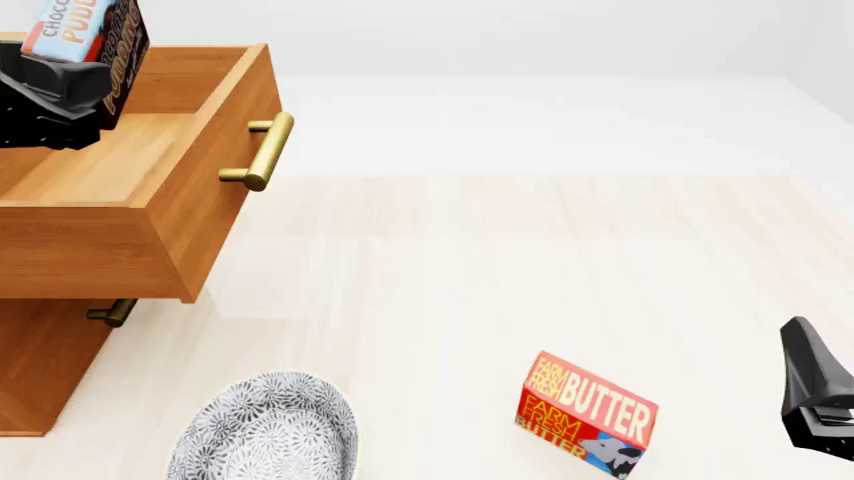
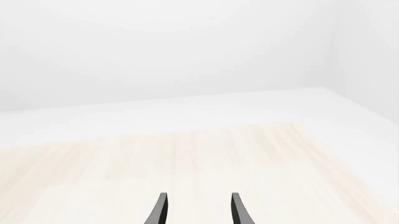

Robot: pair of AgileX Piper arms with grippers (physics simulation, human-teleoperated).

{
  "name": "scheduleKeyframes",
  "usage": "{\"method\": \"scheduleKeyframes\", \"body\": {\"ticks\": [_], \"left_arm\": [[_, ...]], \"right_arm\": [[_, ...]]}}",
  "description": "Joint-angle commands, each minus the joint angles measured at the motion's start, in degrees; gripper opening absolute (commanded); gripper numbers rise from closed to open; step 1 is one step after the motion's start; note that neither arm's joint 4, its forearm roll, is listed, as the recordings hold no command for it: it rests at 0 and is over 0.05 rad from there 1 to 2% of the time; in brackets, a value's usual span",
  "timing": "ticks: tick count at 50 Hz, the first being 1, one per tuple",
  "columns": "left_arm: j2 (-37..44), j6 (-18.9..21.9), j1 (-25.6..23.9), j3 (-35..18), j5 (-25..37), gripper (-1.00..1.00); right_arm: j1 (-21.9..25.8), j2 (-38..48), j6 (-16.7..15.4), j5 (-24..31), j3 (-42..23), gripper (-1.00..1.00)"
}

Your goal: Put the chocolate pudding in the top drawer of the cabinet and close it.

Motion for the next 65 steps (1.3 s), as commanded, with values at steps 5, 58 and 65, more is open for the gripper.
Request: {"method": "scheduleKeyframes", "body": {"ticks": [5,58,65], "left_arm": [[0.4,-0.7,0.8,-0.6,5.3,-1.00],[6.8,-2.3,6.3,-4.9,7.8,-1.00],[7.3,-1.7,6.8,-5.4,7.7,-1.00]], "right_arm": [[0.1,-0.6,-0.1,0.5,-0.1,1.00],[-0.1,-0.1,0.0,0.0,0.1,1.00],[-0.2,-0.1,0.1,0.0,0.1,1.00]]}}
